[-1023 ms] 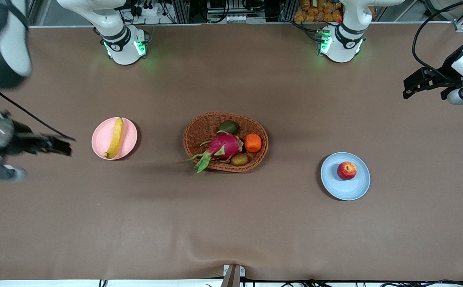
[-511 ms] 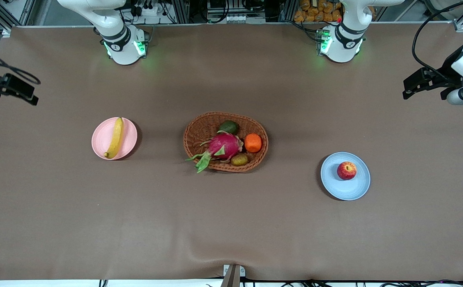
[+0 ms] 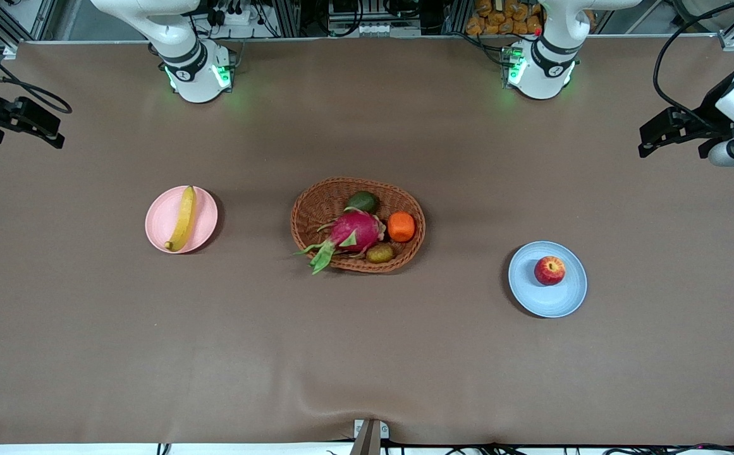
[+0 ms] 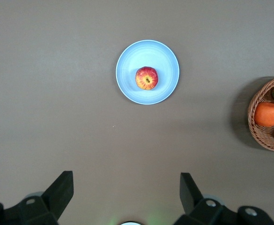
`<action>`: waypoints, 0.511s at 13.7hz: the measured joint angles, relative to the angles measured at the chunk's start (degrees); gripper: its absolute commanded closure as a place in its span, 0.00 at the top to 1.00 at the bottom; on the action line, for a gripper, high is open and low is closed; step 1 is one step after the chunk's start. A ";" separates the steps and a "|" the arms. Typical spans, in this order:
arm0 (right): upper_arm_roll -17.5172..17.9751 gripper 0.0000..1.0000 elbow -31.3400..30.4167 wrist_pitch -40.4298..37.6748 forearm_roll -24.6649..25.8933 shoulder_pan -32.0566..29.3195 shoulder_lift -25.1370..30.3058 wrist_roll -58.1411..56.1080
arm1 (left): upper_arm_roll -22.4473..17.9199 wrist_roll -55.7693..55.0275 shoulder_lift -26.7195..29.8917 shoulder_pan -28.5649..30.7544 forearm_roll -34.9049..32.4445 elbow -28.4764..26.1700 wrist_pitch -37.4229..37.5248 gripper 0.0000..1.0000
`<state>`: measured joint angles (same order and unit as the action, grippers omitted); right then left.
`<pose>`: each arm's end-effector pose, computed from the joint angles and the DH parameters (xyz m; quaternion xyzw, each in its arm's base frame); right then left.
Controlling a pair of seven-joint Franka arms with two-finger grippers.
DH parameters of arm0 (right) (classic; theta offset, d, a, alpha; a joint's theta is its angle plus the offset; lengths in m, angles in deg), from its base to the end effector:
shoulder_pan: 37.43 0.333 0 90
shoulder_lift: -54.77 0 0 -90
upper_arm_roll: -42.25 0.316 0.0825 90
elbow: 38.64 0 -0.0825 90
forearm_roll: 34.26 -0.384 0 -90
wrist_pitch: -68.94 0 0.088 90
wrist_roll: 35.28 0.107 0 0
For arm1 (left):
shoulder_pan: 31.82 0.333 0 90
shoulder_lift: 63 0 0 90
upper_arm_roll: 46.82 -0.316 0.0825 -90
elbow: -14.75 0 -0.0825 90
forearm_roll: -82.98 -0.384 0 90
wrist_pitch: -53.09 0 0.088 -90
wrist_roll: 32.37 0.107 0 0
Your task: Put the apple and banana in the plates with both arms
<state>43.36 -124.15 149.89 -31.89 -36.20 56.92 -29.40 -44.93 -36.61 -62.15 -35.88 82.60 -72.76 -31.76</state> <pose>0.5256 0.0168 0.6677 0.9990 -0.0337 -0.0195 0.0223 0.5381 -0.0555 0.6452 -0.9998 0.0147 0.0154 0.0049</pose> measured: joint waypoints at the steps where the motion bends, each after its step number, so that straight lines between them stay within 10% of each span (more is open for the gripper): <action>1: 0.13 1.00 -0.07 0.11 0.00 0.02 0.00 -0.12 | 0.00 0.00 0.00 0.00 0.00 0.00 0.00 1.00; 7: 0.33 1.00 -0.13 0.56 0.13 0.03 0.00 -0.43 | -0.01 0.00 0.00 0.04 0.00 0.00 0.00 1.00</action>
<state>43.69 -124.28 150.45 -31.76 -36.17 56.92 -29.84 -44.94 -36.61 -62.15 -35.84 82.60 -72.76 -31.76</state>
